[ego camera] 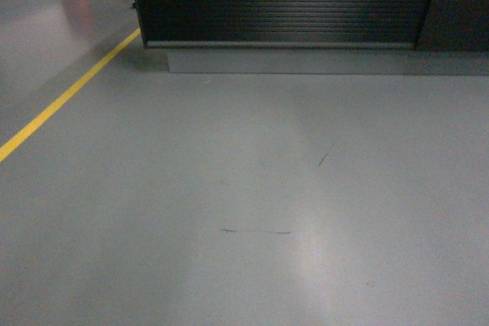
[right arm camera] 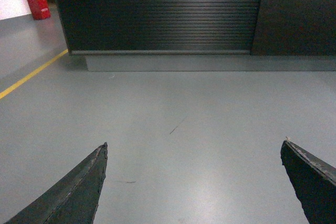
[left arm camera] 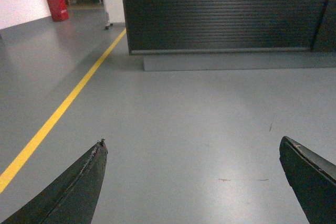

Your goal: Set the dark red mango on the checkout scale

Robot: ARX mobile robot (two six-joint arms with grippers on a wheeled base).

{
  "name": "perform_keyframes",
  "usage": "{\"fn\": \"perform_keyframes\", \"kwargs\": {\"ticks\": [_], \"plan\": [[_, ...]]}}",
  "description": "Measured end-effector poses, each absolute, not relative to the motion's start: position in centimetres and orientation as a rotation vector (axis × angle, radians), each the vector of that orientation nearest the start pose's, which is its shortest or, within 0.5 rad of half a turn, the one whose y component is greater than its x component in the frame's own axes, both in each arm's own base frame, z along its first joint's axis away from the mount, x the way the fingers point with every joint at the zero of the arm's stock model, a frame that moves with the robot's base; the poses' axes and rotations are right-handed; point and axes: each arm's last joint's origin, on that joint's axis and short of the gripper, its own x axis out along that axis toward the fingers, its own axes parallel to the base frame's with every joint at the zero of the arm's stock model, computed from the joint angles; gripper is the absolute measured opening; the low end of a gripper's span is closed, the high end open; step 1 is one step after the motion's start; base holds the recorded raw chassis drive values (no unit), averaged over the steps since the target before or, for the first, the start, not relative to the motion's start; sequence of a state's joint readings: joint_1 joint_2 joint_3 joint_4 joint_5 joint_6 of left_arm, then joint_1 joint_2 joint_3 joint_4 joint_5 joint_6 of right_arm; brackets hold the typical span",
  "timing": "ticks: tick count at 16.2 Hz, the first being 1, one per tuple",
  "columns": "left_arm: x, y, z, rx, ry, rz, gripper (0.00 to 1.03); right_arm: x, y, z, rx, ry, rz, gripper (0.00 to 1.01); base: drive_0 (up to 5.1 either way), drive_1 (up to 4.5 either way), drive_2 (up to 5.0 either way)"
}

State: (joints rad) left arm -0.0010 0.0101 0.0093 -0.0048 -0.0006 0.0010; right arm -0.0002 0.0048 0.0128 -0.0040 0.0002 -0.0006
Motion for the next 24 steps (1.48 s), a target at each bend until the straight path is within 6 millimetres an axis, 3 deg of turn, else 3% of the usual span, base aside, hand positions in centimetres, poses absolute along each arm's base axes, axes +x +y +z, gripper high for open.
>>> {"fn": "perform_keyframes", "kwargs": {"ticks": [24], "plan": [[9.78,-0.01,16.56,0.001,0.004,-0.001,0.98,9.72,0.00,16.71,-0.001,-0.004,-0.001,0.98,0.0,4.21,-4.2]]}}
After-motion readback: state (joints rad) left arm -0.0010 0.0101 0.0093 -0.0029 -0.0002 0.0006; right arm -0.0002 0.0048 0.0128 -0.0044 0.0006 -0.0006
